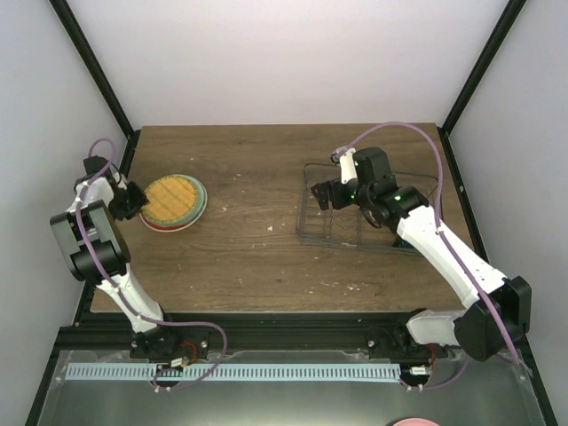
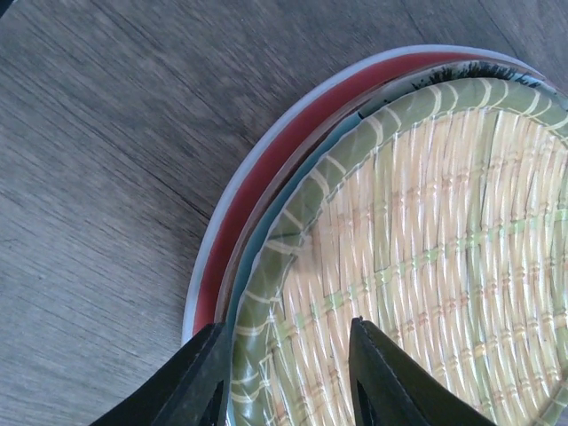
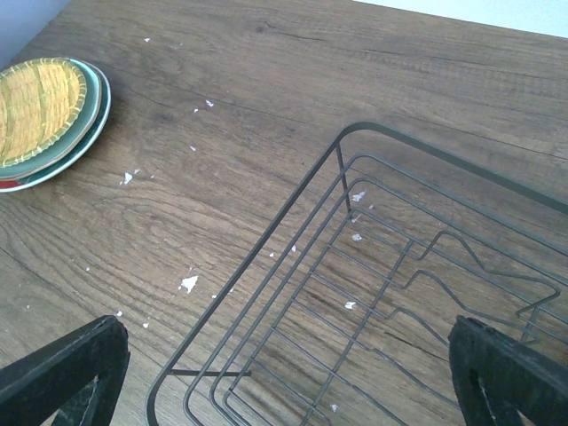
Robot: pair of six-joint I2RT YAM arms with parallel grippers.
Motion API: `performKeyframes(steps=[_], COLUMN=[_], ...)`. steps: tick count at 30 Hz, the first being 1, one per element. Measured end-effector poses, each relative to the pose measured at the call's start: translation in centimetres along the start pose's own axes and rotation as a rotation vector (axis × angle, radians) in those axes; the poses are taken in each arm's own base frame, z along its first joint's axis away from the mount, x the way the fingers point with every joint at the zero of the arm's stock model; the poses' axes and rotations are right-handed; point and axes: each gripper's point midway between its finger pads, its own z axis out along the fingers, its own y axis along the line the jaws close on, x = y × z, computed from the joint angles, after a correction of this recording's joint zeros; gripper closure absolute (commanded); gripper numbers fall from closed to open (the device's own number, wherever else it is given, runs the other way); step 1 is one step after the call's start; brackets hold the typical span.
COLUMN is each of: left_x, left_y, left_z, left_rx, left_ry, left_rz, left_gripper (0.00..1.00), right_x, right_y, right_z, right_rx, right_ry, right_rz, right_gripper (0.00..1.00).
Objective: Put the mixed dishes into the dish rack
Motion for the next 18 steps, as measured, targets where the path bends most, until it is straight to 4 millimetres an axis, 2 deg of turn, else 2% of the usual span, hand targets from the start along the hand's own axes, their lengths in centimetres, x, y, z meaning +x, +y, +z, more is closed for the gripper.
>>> performKeyframes(steps=[11, 18], left_x=[0.5, 1.2], left_y=[0.6, 0.7], left_z=[0.8, 1.6], left_rx=[0.019, 0.043], left_ry=[0.007, 0.02], left_rz=[-0.014, -0.018], left_gripper=[0.65, 0.72], right_x=[0.3, 1.0], right_y=[-0.1, -0.2], right_z=[0.0, 0.1], right_rx=[0.008, 0.01], right_ry=[0.012, 0.029], right_rz=[0.018, 0.03], right_gripper=[0.0, 0.0])
